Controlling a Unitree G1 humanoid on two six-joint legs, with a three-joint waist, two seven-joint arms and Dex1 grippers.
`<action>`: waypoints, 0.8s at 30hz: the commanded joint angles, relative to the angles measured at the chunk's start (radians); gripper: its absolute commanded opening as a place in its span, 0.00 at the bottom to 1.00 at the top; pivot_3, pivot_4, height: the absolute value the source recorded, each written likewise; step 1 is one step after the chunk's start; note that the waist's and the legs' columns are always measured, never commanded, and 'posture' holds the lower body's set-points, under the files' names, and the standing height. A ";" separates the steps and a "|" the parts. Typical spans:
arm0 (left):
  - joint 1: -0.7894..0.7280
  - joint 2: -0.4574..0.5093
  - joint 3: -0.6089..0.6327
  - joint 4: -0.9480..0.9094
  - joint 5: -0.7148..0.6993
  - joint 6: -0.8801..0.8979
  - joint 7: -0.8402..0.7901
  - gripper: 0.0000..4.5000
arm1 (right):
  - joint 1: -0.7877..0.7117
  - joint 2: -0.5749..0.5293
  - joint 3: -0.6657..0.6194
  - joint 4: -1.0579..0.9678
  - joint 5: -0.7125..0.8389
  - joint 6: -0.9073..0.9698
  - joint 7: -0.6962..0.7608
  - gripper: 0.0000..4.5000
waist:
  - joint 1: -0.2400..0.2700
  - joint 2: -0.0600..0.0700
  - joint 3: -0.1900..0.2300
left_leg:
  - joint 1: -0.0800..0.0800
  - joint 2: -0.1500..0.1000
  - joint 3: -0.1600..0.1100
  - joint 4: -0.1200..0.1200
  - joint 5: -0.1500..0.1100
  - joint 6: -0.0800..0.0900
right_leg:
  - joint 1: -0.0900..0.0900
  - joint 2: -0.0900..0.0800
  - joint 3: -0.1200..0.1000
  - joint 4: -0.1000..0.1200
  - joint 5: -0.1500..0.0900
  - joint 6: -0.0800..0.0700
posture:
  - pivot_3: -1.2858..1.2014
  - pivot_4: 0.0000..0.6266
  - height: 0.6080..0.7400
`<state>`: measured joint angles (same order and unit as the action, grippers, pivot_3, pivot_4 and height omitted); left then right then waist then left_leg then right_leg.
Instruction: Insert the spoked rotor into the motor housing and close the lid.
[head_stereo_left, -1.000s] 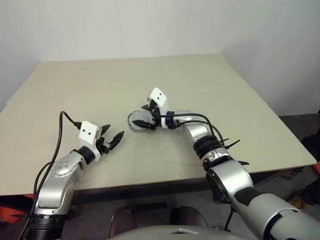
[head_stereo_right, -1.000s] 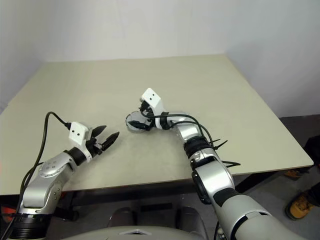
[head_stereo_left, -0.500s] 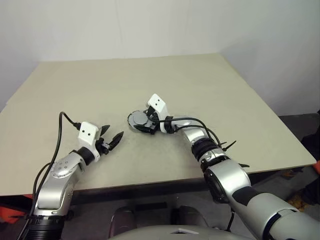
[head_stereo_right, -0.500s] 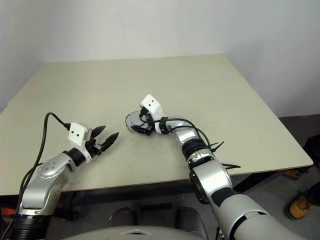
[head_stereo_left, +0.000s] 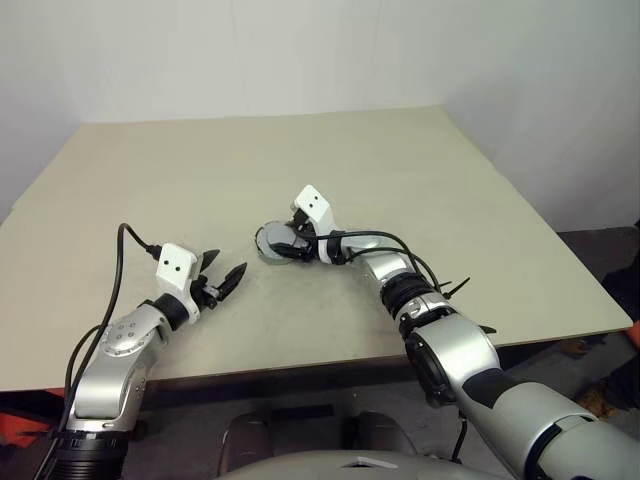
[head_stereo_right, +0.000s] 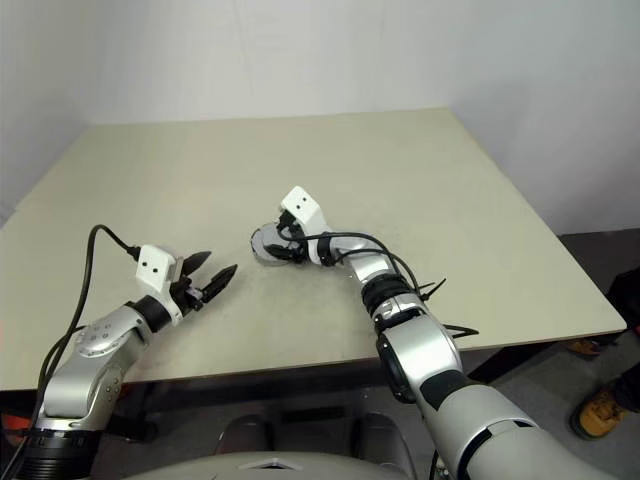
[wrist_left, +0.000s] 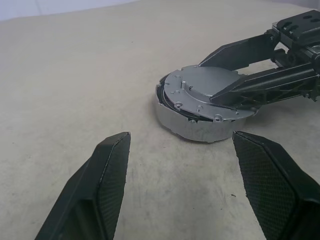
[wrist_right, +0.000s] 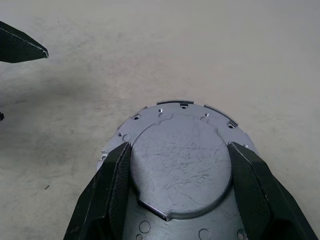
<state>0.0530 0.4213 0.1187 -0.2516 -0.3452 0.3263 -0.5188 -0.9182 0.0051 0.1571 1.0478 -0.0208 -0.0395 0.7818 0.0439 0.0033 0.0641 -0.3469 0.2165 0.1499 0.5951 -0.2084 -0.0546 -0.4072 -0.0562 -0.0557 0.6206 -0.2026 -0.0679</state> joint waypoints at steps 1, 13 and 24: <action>-0.002 0.003 0.026 -0.042 -0.009 -0.020 0.001 0.77 | -0.046 0.011 -0.042 -0.025 0.042 0.054 0.006 0.65 | 0.000 0.000 0.000 | 0.000 0.000 0.000 0.000 0.000 0.000 | 0.000 0.000 0.000 0.000 0.000 0.000 | 0.52 0.00 1.00; 0.010 -0.001 0.027 -0.058 -0.012 -0.015 0.008 0.77 | -0.051 0.038 -0.046 -0.042 0.030 0.103 -0.042 0.65 | 0.000 0.000 0.000 | 0.002 0.001 0.000 0.000 0.000 0.000 | 0.000 0.000 0.000 0.000 0.000 0.000 | 0.52 0.00 1.00; 0.019 0.001 0.029 -0.065 -0.012 -0.010 0.011 0.77 | -0.036 0.054 -0.028 -0.022 0.001 0.063 -0.083 0.65 | -0.001 0.000 0.000 | 0.002 0.001 0.000 0.000 0.000 0.000 | 0.000 0.000 0.000 0.000 0.000 0.000 | 0.52 0.00 1.00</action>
<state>0.0793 0.4180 0.1269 -0.2722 -0.3504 0.3257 -0.5140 -0.9429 0.0522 0.1305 1.0450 -0.0196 0.0458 0.7032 0.0434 0.0036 0.0642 -0.3448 0.2176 0.1499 0.5951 -0.2083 -0.0548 -0.4075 -0.0561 -0.0557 0.6210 -0.2026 -0.0678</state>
